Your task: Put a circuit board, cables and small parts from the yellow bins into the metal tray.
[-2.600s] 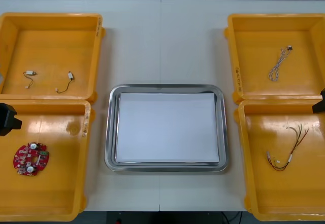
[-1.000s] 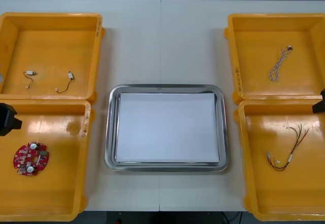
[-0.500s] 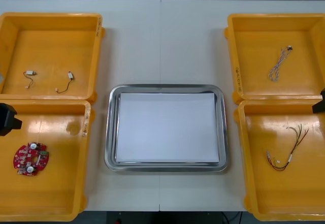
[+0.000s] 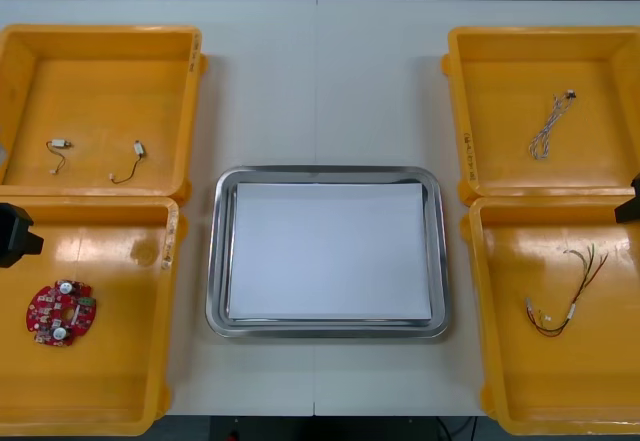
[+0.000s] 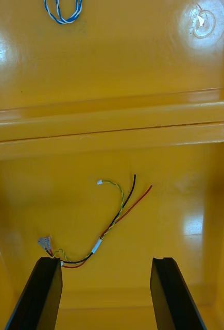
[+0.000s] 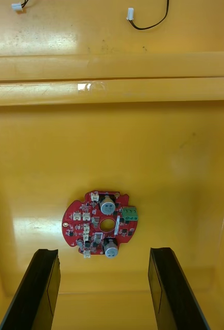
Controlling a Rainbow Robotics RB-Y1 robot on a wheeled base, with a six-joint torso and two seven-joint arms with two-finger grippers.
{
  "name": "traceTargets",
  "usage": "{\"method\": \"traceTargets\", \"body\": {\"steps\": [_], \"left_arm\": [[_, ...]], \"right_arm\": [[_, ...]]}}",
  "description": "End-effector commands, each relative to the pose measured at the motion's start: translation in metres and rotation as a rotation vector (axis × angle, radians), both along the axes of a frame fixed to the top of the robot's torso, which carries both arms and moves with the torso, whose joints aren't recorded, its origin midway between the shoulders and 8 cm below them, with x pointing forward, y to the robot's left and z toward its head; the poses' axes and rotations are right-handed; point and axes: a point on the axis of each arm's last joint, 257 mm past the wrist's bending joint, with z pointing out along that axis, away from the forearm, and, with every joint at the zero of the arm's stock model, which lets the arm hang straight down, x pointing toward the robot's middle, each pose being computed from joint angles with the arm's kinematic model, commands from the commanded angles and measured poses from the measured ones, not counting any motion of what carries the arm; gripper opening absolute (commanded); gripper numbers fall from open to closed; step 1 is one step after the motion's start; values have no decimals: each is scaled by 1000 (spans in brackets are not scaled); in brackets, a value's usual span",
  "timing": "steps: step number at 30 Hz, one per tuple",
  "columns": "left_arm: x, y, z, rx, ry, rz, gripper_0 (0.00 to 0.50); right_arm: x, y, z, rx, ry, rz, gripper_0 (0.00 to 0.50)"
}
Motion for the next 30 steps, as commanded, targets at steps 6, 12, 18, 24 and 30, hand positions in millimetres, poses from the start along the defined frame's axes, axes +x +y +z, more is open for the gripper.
{"method": "traceTargets", "body": {"steps": [6,12,18,24,30], "left_arm": [[-1,16,16,89,-28,-67,500],[-1,16,16,89,-28,-67,500],[-1,16,16,89,-28,-67,500],[-1,16,16,89,-28,-67,500],[-1,16,16,89,-28,-67,500]], "right_arm": [[7,-14,26,-7,-51,-62,500],[7,-14,26,-7,-51,-62,500],[7,-14,26,-7,-51,-62,500],[7,-14,26,-7,-51,-62,500],[7,-14,26,-7,-51,-62,500]]}}
